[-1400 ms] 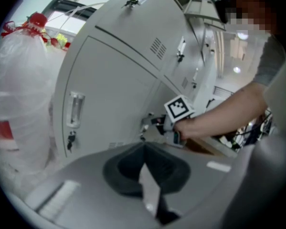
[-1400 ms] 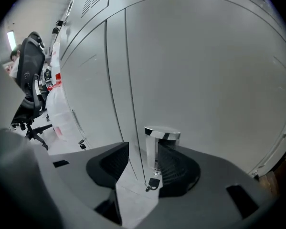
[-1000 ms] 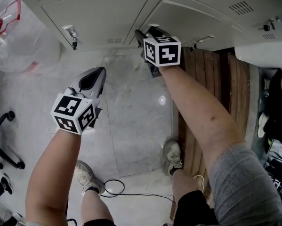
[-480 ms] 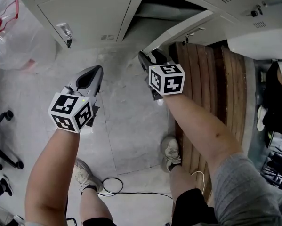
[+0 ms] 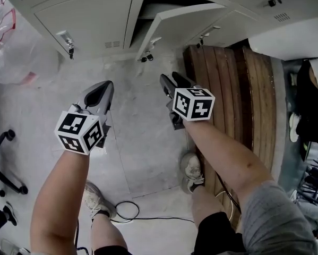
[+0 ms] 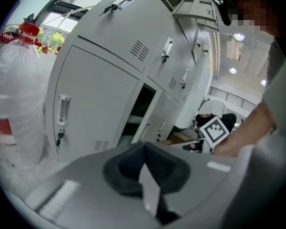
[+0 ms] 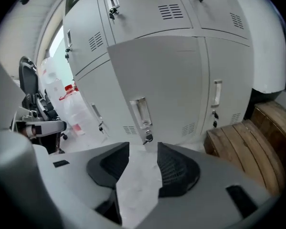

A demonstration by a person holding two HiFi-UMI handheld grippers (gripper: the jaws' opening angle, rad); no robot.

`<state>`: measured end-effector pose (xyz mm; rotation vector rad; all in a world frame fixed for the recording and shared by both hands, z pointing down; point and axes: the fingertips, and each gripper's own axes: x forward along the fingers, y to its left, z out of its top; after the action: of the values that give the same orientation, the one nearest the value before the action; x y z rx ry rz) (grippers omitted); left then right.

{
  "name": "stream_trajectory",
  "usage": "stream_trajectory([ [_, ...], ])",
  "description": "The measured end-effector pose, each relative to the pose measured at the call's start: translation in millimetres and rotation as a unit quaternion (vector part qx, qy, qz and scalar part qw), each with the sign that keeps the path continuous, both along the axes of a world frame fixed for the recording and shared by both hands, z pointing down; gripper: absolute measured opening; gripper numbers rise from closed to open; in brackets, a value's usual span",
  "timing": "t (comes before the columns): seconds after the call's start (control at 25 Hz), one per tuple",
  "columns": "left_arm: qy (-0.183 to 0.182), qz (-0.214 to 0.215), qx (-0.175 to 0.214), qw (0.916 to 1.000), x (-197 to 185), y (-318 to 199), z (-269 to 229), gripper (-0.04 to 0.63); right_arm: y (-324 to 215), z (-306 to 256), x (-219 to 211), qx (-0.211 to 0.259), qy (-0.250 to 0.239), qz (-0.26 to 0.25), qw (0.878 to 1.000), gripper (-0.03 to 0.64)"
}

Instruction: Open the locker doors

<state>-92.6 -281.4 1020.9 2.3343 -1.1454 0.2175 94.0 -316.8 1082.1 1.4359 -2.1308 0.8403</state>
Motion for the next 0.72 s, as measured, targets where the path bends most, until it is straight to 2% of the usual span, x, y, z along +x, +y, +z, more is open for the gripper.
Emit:
stream_trajectory([
  [0.12, 0.002, -0.004, -0.001, 1.0000, -2, -3, -2, 0.005, -20, -6, -18, 0.013, 0.003, -0.024, 1.000, 0.181],
  [0.4, 0.009, -0.015, -0.001, 0.9998, -19, -12, 2, 0.005, -91, -11, -69, 0.051, 0.051, -0.091, 0.993, 0.190],
  [0.72, 0.009, -0.032, -0.014, 0.9993, -48, -18, 19, 0.005, -164, -17, -100, 0.067, 0.069, -0.069, 0.993, 0.193],
])
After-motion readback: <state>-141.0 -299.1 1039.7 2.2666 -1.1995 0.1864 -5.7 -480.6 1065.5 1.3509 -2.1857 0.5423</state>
